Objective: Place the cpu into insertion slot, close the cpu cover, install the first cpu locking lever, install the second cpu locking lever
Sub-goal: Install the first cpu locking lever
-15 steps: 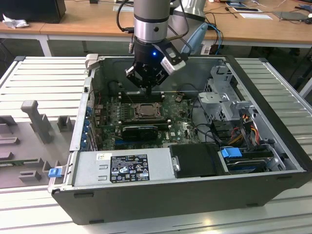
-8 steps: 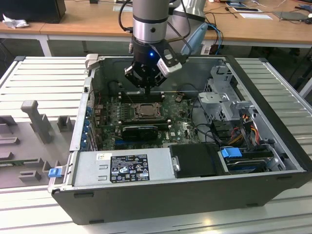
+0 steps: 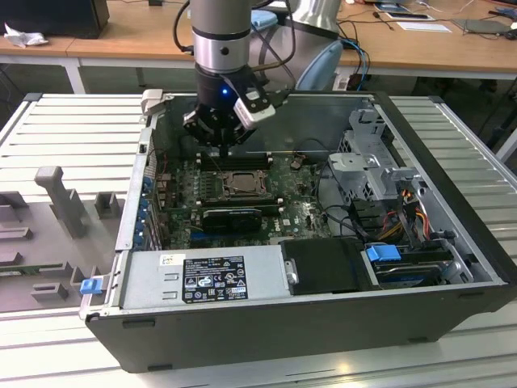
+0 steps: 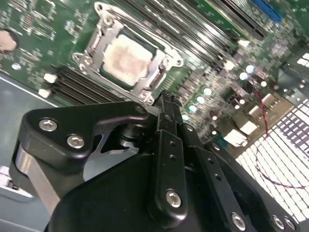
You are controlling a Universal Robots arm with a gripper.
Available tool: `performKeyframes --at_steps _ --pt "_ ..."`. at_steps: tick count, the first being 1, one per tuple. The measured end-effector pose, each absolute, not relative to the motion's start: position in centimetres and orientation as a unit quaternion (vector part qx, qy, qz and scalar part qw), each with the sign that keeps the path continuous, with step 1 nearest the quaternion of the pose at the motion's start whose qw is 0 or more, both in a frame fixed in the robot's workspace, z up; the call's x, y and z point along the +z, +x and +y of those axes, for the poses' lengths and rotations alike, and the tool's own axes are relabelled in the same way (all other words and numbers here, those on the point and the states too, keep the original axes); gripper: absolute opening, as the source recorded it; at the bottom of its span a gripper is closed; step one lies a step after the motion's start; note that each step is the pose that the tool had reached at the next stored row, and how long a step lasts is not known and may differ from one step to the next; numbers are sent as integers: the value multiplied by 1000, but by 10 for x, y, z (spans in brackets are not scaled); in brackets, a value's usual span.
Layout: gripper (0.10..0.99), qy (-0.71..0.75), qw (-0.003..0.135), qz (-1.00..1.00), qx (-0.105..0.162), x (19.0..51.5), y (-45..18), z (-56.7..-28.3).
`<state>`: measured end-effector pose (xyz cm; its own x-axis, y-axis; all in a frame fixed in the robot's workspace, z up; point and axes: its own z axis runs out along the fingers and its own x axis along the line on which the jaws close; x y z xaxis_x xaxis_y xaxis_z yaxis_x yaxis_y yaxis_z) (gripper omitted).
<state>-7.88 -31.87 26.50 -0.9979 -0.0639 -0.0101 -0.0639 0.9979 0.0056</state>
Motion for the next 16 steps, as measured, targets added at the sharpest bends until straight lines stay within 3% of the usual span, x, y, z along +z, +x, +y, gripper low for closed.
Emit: performKeyframes --at_steps 16 --pt "106 -32 5 999 5 262 -114 -306"
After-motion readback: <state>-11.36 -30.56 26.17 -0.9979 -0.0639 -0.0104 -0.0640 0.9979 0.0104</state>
